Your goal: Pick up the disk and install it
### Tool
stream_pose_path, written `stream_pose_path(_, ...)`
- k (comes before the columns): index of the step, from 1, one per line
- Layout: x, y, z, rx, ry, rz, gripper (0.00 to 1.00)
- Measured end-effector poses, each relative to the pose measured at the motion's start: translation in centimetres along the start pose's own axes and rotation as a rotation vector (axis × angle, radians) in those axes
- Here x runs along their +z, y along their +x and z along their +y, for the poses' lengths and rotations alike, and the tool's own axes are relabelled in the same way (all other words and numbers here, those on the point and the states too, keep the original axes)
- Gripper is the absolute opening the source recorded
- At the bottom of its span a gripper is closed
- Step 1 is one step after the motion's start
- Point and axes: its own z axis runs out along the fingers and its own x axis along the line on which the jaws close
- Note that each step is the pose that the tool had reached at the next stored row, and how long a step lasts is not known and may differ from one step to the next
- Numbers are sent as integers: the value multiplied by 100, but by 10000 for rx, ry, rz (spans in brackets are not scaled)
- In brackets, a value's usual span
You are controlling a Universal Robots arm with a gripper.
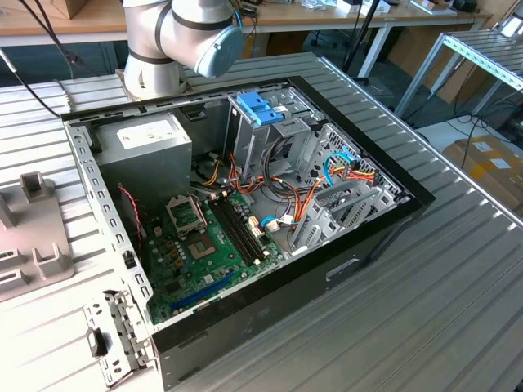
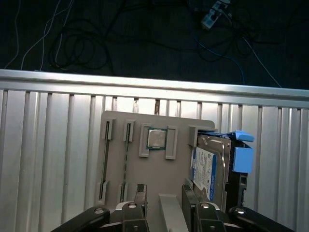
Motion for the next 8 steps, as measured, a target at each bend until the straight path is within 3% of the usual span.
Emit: stream_pose_path(8,12,-8,-1,0,-1,1,42)
